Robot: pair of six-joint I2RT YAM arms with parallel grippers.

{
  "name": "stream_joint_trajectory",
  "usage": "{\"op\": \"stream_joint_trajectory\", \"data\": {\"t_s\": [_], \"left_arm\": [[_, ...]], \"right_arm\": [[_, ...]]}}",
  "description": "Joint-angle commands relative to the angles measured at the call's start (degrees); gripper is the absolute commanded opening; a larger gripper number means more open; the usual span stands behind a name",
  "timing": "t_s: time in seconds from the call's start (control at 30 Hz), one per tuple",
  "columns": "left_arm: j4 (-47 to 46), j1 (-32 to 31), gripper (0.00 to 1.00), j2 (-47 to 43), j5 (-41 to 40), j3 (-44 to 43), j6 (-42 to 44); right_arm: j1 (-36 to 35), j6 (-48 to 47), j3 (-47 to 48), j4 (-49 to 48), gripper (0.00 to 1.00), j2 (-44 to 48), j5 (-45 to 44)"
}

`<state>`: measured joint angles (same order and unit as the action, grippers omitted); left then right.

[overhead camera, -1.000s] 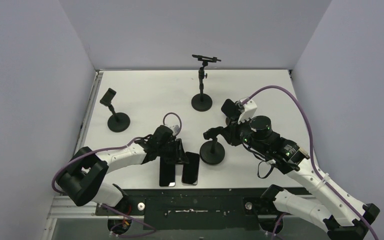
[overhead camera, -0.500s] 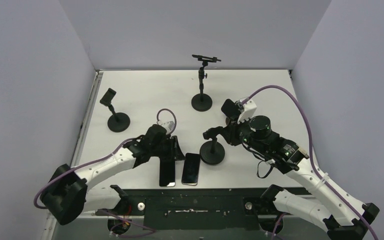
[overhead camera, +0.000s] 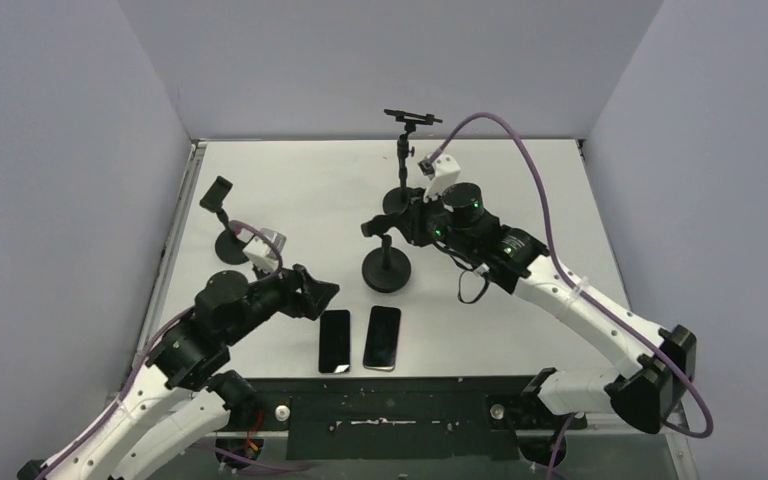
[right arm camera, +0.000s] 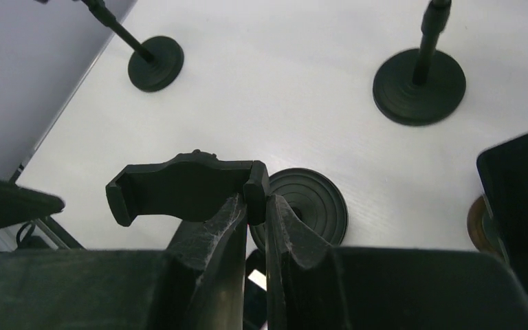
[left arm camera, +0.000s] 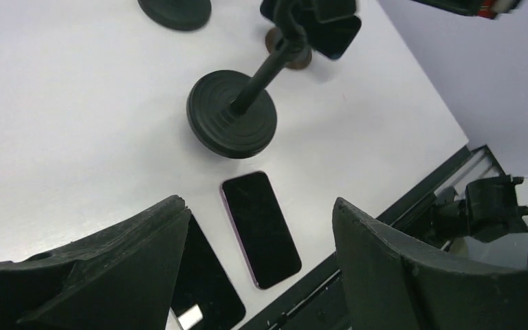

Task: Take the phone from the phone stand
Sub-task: Move the phone stand to the center of the board.

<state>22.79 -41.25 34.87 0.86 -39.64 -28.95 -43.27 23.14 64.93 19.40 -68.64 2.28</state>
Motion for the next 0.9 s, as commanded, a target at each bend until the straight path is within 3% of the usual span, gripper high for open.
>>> {"op": "stream_joint_trajectory", "data": {"t_s": [0.0,0.1,0.37,0.6,0.87], "left_arm": [[0.8,0.1,0.74,-9.4,-8.4,0.8,5.4],[-0.2,0.1,0.73,-17.5,-15.0,3.7,4.7],[-1.5,0.3,0.71,-31.2,-22.5,7.2,5.6],[-1.3,0.8,0.71,-31.7,-22.0,7.3,5.5],[-1.4,1.5,0.71,-33.2,-22.7,7.6,5.4]], "right_arm": [[-0.9,-0.5,10.2,-14.8,0.0,-7.9,-2.0],[-1.3,0.6,15.2,-17.6,0.0,-14.9,-3.7],[-3.9,3.4,32.8,-19.0,0.0,-33.4,-0.5],[-5.3,4.4,44.4,-19.0,0.0,-45.4,0.0],[-5.6,5.2,51.4,-19.0,0.0,-54.2,-0.4]]}}
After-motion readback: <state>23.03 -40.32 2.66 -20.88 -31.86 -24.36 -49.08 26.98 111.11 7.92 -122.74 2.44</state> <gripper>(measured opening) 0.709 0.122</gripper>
